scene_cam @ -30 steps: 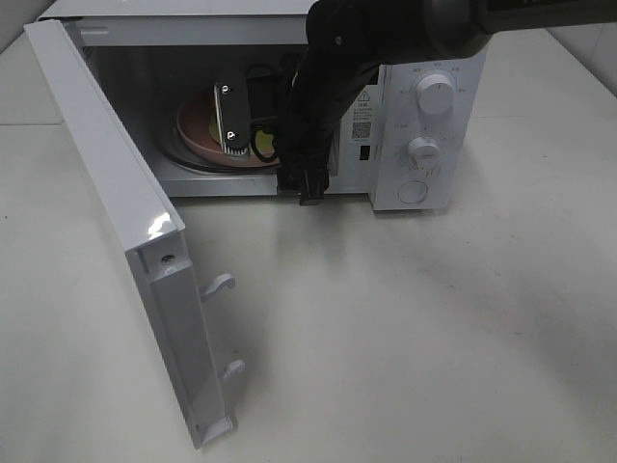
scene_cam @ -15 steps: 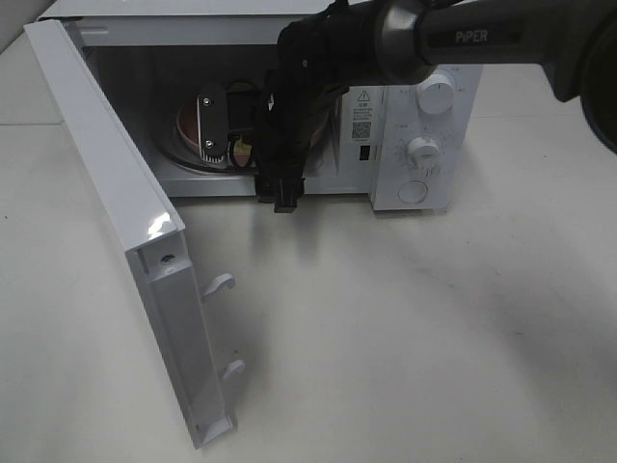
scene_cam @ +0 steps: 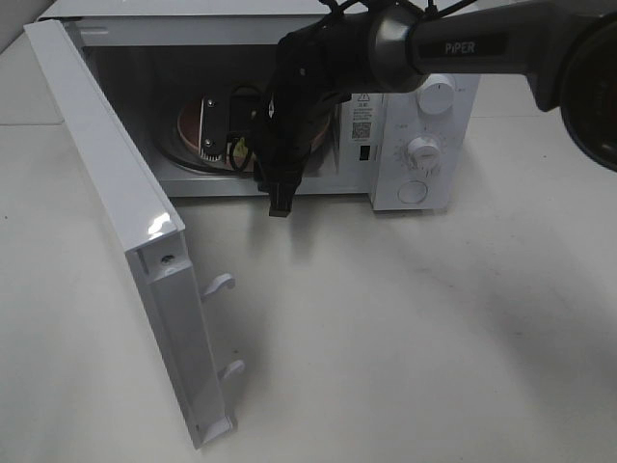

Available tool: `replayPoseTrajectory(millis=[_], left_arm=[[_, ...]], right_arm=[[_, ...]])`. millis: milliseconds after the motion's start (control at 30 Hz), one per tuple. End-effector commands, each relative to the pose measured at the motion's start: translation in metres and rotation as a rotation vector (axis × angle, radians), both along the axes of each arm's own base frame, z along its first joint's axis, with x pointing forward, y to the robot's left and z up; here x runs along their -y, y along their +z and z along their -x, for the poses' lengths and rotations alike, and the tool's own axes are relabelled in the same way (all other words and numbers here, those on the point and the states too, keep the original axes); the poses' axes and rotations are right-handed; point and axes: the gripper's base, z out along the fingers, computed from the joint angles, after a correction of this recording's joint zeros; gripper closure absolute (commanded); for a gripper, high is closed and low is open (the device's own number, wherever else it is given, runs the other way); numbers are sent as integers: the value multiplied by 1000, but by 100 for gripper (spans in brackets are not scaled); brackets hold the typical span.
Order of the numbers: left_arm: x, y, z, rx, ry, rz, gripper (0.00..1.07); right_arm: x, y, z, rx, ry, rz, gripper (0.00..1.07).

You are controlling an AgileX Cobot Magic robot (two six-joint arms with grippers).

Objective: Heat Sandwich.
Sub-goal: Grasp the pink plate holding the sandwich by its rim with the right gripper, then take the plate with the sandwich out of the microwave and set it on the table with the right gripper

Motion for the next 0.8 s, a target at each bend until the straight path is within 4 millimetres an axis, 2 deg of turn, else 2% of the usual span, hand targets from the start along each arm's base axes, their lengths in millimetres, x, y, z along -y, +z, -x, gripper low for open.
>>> replayPoseTrajectory(millis=[33,400,800], left_arm=[[0,-1,3,25,3,6,9],[0,-1,3,25,3,6,9],[0,-1,3,25,3,6,9]], right_arm=[[4,-2,2,-58,-95,-18,107],[5,1,1,-37,-87,-5,107],[6,11,2,3,29,47,107]])
